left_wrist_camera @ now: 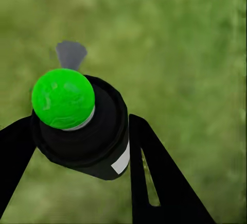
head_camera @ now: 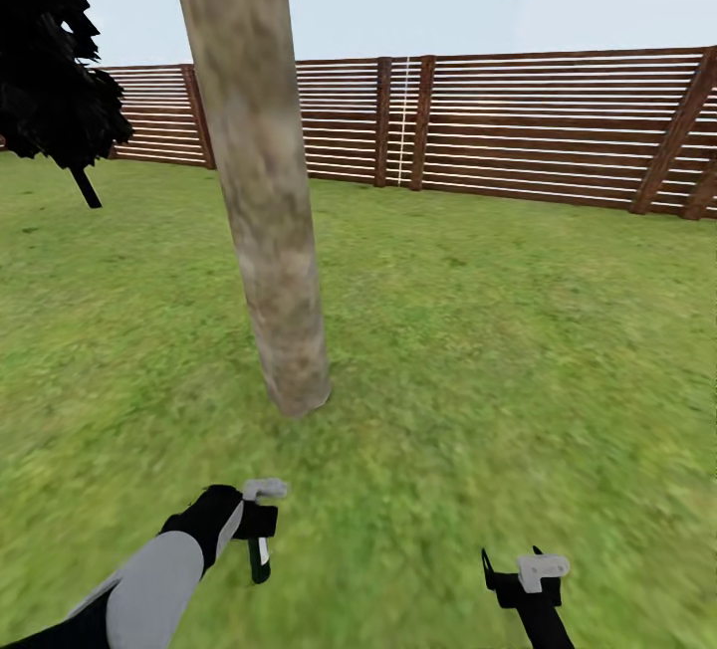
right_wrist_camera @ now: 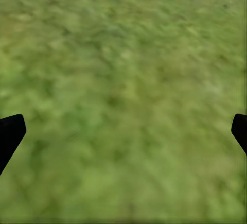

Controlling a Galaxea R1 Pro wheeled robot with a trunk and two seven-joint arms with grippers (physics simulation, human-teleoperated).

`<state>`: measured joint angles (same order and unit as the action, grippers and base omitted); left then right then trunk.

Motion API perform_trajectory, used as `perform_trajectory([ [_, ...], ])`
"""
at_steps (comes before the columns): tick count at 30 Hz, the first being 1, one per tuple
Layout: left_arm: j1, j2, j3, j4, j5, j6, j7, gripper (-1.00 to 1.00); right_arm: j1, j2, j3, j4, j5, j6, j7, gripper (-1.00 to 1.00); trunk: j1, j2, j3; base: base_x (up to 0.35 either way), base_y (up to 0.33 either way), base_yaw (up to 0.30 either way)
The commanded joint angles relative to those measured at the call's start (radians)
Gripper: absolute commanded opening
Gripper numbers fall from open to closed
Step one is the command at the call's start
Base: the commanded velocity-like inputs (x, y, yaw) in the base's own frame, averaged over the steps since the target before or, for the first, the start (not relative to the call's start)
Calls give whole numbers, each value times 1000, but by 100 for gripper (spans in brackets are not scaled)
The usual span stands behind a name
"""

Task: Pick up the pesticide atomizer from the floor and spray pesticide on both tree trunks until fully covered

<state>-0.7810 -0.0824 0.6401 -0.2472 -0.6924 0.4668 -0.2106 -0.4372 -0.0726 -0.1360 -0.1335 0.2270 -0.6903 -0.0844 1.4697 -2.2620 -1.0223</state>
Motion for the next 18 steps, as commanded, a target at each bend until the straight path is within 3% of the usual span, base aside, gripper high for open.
perform_trajectory([
  [1,-2,-9,-2,-1,-7,0,0,-100,0,0,0,1,0,0,0,100,0,0,0,0,0,-6],
  [3,-19,-21,-3,-2,-7,3,-1,-100,0,0,1,2,0,0,0,100,0,0,0,0,0,-2],
  [8,-77,-14,-5,-6,-10,74,-2,-100,0,2,1,3,0,0,0,100,0,0,0,0,0,-45],
  [13,-73,-8,-8,-91,-14,92,-8,-100,0,1,1,3,0,0,0,100,0,0,0,43,90,-249],
  [18,-69,-8,-11,-107,-15,92,-9,-100,0,2,1,5,0,0,0,100,0,0,0,64,122,-41],
])
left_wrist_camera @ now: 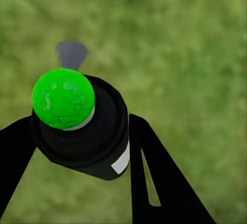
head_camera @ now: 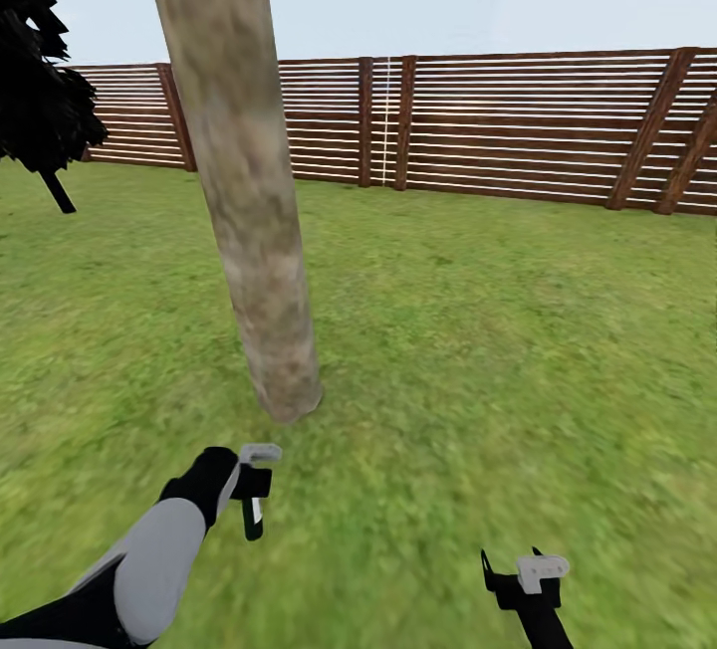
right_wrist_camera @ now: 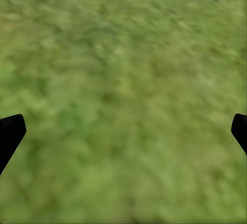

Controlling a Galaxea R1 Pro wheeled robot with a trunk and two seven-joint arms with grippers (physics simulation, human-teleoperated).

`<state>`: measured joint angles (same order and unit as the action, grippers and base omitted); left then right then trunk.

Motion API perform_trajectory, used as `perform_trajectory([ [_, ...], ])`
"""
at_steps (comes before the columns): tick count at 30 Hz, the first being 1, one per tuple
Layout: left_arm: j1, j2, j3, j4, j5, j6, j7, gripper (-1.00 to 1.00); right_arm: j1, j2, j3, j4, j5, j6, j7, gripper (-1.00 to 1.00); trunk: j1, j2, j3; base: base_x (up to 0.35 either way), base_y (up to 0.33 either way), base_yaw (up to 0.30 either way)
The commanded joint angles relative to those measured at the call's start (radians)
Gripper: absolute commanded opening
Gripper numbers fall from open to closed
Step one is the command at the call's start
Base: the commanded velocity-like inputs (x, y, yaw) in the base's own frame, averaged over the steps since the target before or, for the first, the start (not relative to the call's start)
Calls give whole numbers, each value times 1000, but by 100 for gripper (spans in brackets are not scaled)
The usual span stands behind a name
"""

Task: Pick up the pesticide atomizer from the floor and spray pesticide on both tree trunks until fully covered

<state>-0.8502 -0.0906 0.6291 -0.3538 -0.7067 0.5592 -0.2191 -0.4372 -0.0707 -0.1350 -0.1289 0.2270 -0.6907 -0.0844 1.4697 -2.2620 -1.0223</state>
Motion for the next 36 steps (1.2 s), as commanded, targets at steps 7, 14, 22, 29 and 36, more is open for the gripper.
perform_trajectory([
  [7,-13,-28,2,2,3,0,-3,-100,0,0,0,0,0,0,0,100,0,0,0,3,5,-1],
  [14,-15,39,4,-48,7,5,-13,-100,1,0,0,2,1,0,0,100,0,0,0,0,0,0],
  [22,-29,-31,2,-80,7,12,-20,-100,1,0,0,2,2,0,0,100,0,0,0,0,0,0],
  [29,-32,12,-5,-94,6,15,-22,-100,2,0,0,2,2,0,0,100,0,0,0,0,0,0],
  [36,-23,9,-46,-109,3,14,-55,-100,2,0,0,2,2,0,0,100,0,0,0,0,0,0],
])
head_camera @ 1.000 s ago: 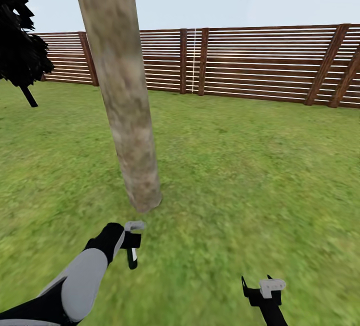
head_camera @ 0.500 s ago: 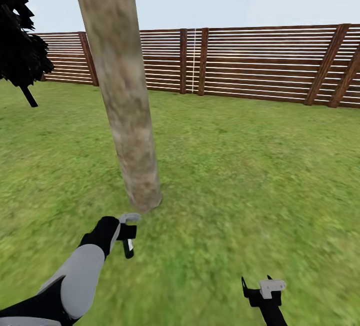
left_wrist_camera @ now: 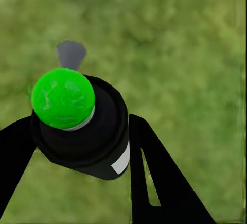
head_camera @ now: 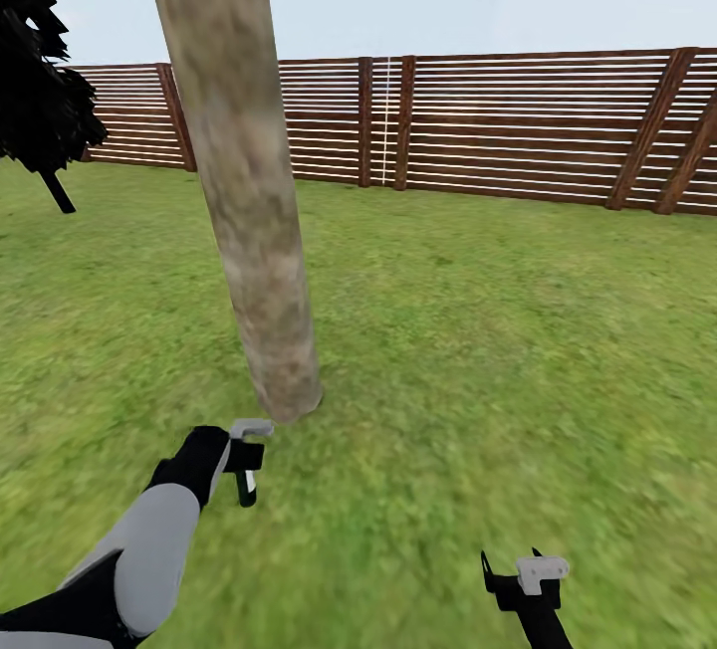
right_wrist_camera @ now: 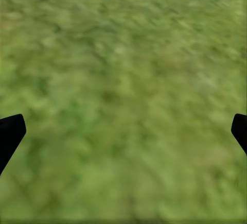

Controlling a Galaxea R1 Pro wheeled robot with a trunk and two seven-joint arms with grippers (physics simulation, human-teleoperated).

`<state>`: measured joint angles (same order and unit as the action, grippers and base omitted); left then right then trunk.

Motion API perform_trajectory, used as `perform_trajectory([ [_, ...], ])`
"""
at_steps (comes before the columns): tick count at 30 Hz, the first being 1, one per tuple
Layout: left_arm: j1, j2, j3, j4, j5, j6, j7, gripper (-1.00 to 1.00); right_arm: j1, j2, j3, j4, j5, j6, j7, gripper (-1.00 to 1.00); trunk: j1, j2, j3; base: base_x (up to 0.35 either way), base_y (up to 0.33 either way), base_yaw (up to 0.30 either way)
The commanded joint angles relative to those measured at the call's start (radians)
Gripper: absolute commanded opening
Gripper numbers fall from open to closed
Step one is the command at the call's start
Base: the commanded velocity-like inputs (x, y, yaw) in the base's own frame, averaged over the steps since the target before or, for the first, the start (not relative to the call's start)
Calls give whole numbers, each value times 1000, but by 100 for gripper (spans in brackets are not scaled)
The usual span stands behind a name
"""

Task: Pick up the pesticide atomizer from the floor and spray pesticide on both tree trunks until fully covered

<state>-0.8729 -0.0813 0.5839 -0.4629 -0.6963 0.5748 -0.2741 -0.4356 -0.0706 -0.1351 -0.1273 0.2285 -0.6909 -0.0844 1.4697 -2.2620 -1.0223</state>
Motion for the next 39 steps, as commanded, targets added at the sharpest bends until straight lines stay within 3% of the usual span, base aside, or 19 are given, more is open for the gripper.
perform_trajectory([
  [1,0,-9,-11,0,-7,-1,0,-100,0,0,0,0,0,0,0,100,0,0,0,0,0,0],
  [9,1,1,-18,-71,-3,9,-10,-100,0,0,0,0,0,0,0,100,0,0,0,81,151,0],
  [12,2,-18,-19,-81,-6,37,-54,-100,0,0,0,0,0,0,0,100,0,0,0,20,35,0],
  [16,-5,-46,-19,-81,-4,37,-63,-100,0,0,0,0,0,1,0,100,0,0,0,2,3,0],
  [19,-8,-35,-19,-82,-4,39,-63,-100,0,1,0,0,0,1,0,100,0,0,0,0,0,0],
  [21,0,-3,-21,-117,-4,39,-67,-100,0,1,0,0,0,1,0,100,0,0,0,0,0,0],
  [23,2,10,-22,-129,-6,38,-83,-100,0,1,0,0,0,1,0,100,0,0,0,0,0,0],
  [25,2,9,-23,-136,-10,36,-117,-100,0,1,0,0,0,1,0,100,0,0,0,0,0,0],
  [26,1,0,-40,-137,-10,38,-122,-100,0,1,0,0,0,1,0,100,0,0,0,0,0,0],
  [29,1,-30,-139,-138,-4,41,-125,-100,0,2,0,-1,0,1,0,100,0,0,0,0,0,-52],
  [32,-6,-39,-164,-151,6,77,-127,-100,0,2,0,-1,0,1,0,100,0,0,0,0,0,-244],
  [34,-5,-29,-163,-192,20,92,-129,-100,0,2,0,-2,0,1,0,100,0,0,0,0,0,-112],
  [37,0,47,-161,-244,54,119,-157,-100,0,2,0,-1,0,0,0,100,0,0,0,0,0,-13],
  [39,0,74,-167,-248,62,124,-206,-100,0,2,0,-1,0,1,0,100,0,0,0,0,0,-2],
])
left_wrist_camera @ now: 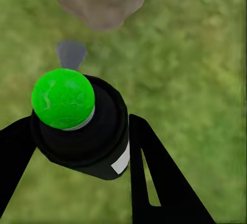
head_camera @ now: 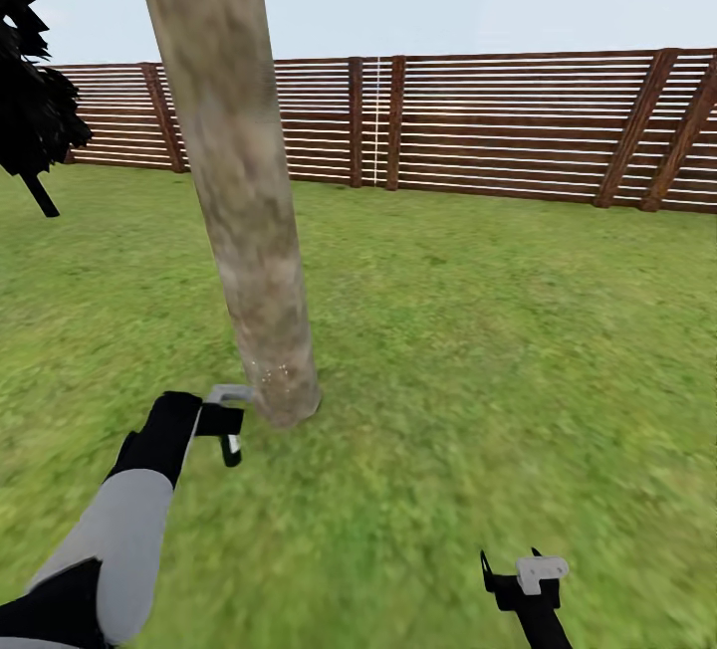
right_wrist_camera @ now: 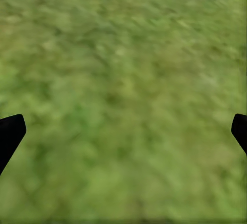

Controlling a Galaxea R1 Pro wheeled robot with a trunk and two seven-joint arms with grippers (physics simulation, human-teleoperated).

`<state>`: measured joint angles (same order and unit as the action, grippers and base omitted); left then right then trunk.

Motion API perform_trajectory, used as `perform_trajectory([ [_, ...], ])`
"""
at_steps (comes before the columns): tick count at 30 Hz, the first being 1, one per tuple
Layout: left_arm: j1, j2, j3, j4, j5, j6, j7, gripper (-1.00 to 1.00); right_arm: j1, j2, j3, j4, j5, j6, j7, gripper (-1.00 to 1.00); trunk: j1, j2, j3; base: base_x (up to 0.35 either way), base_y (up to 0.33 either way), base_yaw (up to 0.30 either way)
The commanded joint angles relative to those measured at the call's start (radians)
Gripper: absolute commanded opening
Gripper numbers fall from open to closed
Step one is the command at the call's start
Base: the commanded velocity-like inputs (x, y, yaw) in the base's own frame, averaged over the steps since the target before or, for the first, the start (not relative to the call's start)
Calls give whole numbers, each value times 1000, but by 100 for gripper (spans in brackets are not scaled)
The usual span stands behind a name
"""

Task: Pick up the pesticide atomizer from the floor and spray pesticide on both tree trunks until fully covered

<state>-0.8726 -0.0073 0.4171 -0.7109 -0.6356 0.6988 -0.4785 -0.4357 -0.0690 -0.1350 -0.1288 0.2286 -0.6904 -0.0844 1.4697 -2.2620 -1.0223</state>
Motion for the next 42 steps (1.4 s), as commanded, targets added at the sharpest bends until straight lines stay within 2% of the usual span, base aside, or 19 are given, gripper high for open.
perform_trajectory([
  [1,1,-1,-5,-9,1,8,-16,-100,0,0,0,0,0,0,0,100,0,0,0,0,0,0],
  [4,1,-62,-36,-24,-2,26,-22,-100,0,0,0,1,0,0,0,100,0,0,0,0,0,0],
  [6,-4,-82,-61,-30,-1,30,-23,-100,0,0,0,1,0,0,0,100,0,0,0,0,0,0],
  [9,0,-77,-70,-69,-5,41,-23,-100,0,0,0,1,0,0,0,100,4,-7,-3,0,0,0],
  [10,1,-72,-69,-89,-6,59,-24,-100,0,0,0,1,0,0,0,100,8,-14,-6,0,0,0],
  [12,3,-46,-68,-151,-1,114,-26,-100,0,0,0,1,0,0,0,100,15,-28,-13,0,0,0],
  [14,3,-37,-72,-177,-1,163,-26,-100,0,0,0,1,0,0,0,100,23,-42,-19,0,0,0],
  [16,4,-43,-78,-190,-2,191,-25,-100,0,0,0,1,0,0,0,100,31,-56,-25,0,0,0],
  [19,5,-68,-183,-190,3,197,-24,-100,0,0,1,1,0,0,1,100,42,-77,-34,0,0,0],
  [21,0,-96,-224,-191,5,210,-24,-100,0,0,1,1,0,0,1,100,50,-91,-41,0,0,0],
  [23,-5,-96,-227,-192,5,253,-25,-100,0,0,2,1,0,0,1,100,57,-105,-47,0,0,0],
  [25,-7,-89,-224,-195,3,261,-25,-100,0,0,1,1,0,0,1,100,65,-119,-53,0,0,-18],
  [28,-8,-32,-213,-197,4,268,-27,-100,0,0,1,1,0,0,1,100,77,-140,-63,0,0,-239],
  [30,-9,-14,-185,-208,5,271,-28,-100,0,0,1,1,0,0,1,100,84,-154,-69,0,0,-178],
  [32,-10,-20,-176,-239,6,289,-28,-100,0,0,1,1,0,0,1,100,92,-168,-75,0,0,-27],
  [36,-9,-59,-181,-307,5,316,-28,-100,0,0,1,1,1,0,0,100,107,-196,-88,0,0,-4],
  [40,-8,-38,-173,-312,5,318,-29,-100,0,0,1,1,0,0,0,100,115,-210,-94,0,0,0],
  [41,-7,-15,-172,-312,6,319,-29,-100,0,0,1,1,1,0,0,100,115,-210,-94,0,0,0],
  [42,-6,-9,-172,-312,6,319,-29,-100,0,0,1,1,1,0,0,100,115,-210,-94,0,0,0],
])
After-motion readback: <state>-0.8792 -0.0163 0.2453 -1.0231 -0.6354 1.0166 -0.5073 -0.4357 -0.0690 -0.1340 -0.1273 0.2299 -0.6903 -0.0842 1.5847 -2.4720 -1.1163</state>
